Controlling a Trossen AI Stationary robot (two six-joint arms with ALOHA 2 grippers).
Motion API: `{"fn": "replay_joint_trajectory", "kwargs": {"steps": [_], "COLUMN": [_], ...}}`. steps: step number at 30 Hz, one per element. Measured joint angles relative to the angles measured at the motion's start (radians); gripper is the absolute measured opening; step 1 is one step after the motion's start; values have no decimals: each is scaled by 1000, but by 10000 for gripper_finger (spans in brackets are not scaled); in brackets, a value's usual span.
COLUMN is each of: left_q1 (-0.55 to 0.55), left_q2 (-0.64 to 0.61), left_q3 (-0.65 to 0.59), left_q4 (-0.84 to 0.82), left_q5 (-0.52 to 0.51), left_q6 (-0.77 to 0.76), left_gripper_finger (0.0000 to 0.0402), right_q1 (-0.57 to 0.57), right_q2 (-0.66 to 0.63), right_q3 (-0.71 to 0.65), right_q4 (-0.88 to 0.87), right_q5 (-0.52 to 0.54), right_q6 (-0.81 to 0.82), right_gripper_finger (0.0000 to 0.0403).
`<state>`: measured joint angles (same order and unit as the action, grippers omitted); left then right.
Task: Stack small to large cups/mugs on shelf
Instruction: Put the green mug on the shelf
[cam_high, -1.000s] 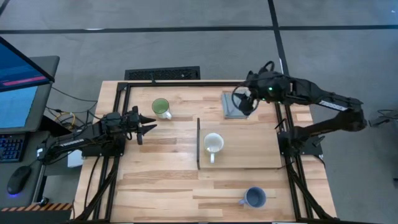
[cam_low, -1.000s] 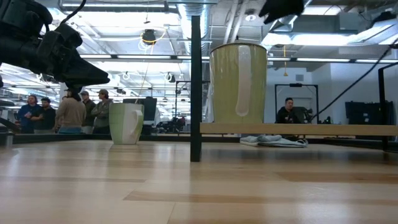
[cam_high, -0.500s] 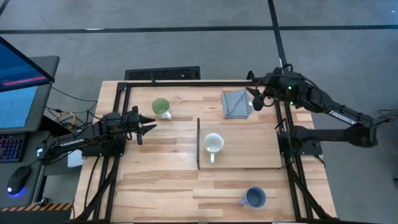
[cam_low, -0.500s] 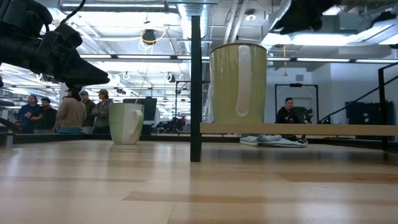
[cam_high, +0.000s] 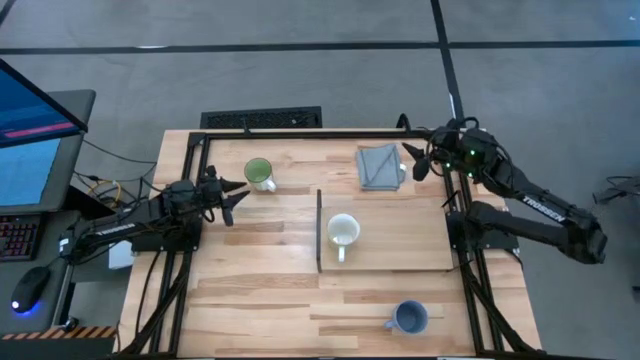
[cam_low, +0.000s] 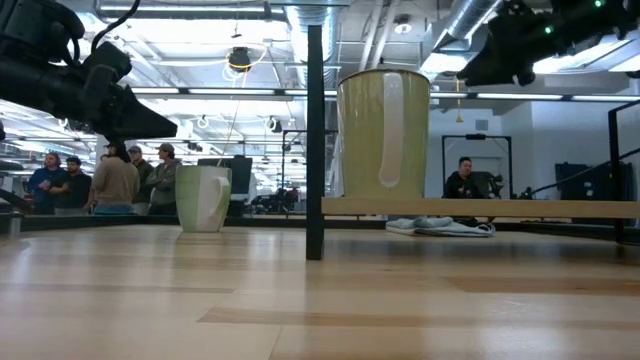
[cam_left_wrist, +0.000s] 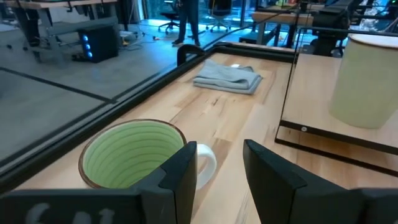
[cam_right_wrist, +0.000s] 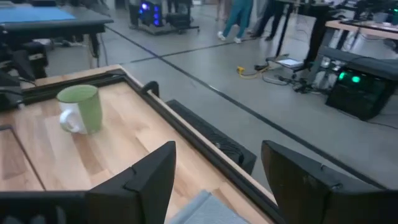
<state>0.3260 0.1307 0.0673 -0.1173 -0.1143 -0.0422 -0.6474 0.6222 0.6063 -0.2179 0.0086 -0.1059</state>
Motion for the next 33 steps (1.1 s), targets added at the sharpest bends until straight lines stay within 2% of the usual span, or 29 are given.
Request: {"fn": "replay_joint_trajectory", "kwargs": {"steps": [6, 33], "left_q1": [0, 0], "left_q2": [0, 0], "left_q3": [0, 2], "left_q4": [1, 2], "left_q5": [1, 0], "left_q6": [-1, 19], "left_gripper_finger": [122, 122], "right_q1": [-47, -62], "right_q2": [-99, -623], "right_q3": [-127, -441], "right_q4": [103, 91], "right_q5": [-67, -60], "right_q6": [0, 42], "right_gripper_finger": [261, 261]}}
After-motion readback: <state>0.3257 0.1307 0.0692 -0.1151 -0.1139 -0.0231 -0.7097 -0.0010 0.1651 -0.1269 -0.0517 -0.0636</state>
